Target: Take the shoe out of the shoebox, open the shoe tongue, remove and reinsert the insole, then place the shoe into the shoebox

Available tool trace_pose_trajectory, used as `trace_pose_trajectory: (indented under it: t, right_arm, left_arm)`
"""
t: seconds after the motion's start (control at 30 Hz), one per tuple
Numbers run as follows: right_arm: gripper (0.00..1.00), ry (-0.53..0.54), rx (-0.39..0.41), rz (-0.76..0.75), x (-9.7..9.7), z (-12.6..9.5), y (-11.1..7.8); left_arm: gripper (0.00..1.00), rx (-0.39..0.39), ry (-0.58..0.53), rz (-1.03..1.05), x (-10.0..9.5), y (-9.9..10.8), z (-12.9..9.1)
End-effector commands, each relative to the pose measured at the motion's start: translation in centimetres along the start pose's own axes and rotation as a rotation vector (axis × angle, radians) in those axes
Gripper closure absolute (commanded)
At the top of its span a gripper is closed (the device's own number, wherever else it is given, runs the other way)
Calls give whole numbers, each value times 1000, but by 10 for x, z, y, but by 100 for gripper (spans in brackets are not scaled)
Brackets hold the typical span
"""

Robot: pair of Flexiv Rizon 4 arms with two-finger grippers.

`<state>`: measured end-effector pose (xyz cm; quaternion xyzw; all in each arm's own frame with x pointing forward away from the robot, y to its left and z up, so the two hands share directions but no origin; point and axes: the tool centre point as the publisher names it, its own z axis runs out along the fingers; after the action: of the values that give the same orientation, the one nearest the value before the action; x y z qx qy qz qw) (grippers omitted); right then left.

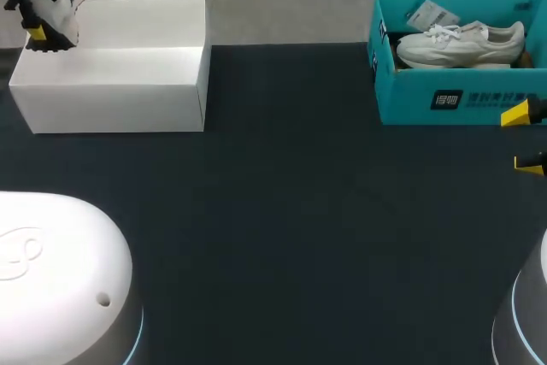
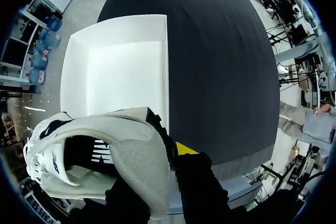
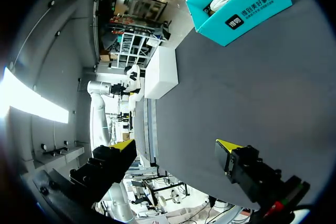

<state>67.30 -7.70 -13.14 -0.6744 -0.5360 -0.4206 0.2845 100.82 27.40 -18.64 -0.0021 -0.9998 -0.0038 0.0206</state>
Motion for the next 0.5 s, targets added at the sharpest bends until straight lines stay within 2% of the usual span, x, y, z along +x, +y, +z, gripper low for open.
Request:
trace_pose_trajectory:
  t: [0.03, 0.47, 0.5]
  right_arm:
    - [0, -3, -34, 2, 0, -3, -10]
    - [0, -3, -34, 2, 0, -3, -10]
    - [0, -3, -34, 2, 0, -3, -10]
  left_arm:
    - [100, -1, 7, 1, -3, 0, -3]
    - [100, -1, 7, 1, -3, 0, -3]
    - [100, -1, 21, 70, 0, 6, -4]
